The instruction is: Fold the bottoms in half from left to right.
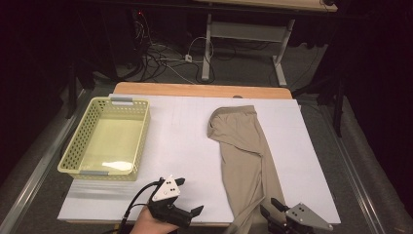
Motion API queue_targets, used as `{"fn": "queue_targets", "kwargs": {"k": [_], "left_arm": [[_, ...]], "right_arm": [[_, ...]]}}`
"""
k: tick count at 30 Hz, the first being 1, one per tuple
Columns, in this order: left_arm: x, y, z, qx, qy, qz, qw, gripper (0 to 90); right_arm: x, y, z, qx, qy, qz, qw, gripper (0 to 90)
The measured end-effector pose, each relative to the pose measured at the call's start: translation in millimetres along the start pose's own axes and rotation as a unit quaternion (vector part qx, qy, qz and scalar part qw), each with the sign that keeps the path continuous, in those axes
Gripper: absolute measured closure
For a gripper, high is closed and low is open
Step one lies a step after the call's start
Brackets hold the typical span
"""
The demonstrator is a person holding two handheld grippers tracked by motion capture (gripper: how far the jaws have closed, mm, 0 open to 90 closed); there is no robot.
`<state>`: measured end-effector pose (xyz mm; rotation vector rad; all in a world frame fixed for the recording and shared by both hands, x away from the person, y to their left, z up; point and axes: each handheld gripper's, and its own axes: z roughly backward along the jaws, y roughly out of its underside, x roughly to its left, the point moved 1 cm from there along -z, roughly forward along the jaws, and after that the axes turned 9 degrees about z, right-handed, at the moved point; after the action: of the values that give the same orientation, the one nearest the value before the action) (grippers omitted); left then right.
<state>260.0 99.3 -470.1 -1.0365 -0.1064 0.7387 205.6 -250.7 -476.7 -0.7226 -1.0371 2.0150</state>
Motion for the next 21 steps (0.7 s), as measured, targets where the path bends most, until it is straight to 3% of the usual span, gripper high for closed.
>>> {"fn": "queue_targets", "kwargs": {"k": [4,7,11,16,21], "left_arm": [[5.4,-0.2,3.1,-0.015,0.014,0.017,0.9996,0.0],[4.1,3.8,0.6,-0.014,0.010,0.014,0.9998,0.0],[1.1,3.4,-0.2,-0.015,0.027,0.026,0.9992,0.0],[-2.2,2.5,2.3,-0.021,0.025,0.018,0.9993,0.0],[-0.4,4.2,3.3,-0.018,0.026,0.021,0.9993,0.0]], "right_arm": [[12.7,-4.5,1.2,-0.010,-0.019,0.013,0.9997,56.5],[20.9,-8.9,-1.7,-0.012,-0.033,0.022,0.9991,60.7],[25.1,-8.0,-11.2,0.003,-0.033,0.021,0.9992,62.6],[28.5,-7.2,-19.4,0.011,-0.050,0.021,0.9985,62.8],[36.0,-5.1,-29.2,0.040,-0.054,0.041,0.9969,68.6]]}}
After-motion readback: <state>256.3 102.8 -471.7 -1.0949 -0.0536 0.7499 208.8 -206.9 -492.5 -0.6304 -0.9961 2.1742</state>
